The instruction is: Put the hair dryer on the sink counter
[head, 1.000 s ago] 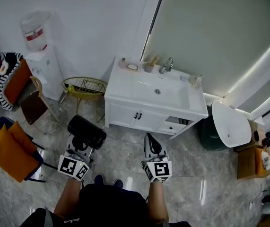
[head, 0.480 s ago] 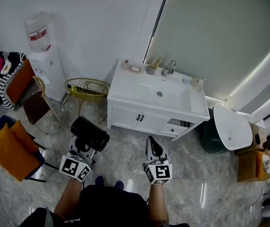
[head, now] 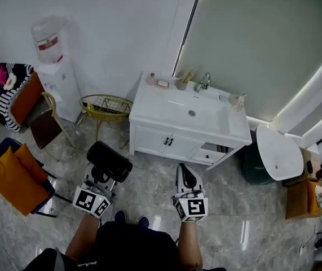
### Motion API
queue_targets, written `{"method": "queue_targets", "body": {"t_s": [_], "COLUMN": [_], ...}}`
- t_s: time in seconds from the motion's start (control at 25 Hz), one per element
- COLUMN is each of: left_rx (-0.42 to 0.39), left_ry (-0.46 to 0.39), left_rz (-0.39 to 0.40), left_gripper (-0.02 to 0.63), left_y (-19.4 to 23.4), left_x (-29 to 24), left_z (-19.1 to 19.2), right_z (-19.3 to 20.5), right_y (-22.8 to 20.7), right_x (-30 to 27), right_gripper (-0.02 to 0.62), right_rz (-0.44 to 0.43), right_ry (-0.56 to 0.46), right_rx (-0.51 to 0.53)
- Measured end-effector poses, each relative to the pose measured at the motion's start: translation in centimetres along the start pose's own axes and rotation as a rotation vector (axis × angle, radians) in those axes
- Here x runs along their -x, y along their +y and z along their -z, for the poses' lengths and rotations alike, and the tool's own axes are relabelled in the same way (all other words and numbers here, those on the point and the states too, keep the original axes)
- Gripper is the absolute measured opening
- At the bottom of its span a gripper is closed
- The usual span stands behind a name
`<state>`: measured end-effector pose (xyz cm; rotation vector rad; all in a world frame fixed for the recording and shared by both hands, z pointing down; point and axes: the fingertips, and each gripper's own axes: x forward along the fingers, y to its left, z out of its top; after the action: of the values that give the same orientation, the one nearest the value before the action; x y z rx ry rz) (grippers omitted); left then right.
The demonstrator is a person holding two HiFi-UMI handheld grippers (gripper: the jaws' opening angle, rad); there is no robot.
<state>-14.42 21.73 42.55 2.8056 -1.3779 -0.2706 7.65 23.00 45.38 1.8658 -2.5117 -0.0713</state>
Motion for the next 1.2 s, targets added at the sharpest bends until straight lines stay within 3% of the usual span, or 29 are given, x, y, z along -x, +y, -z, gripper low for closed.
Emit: {"method": "queue_targets", "body": {"t_s": [0.68,1.2], "left_rx": [0.009,-0.014], "left_ry": [0.001,-0.031], "left_rz": [-0.062,-0.078], "left_gripper": [0.211,0.210], "left_y": [-4.1,-2.8], "left_x": [1.6,0.6], "left_z": [1.1,1.5], "right_z": [1.3,2.3], "right_y": [-1.5,-2.3], "right_x": [3.0,1.7], "right_gripper": [0.029,0.029], "right_rz": [-0.063,-0.063], "right_ry": [-0.009,-0.032], "right_rx": [-0.013,-0.013]}}
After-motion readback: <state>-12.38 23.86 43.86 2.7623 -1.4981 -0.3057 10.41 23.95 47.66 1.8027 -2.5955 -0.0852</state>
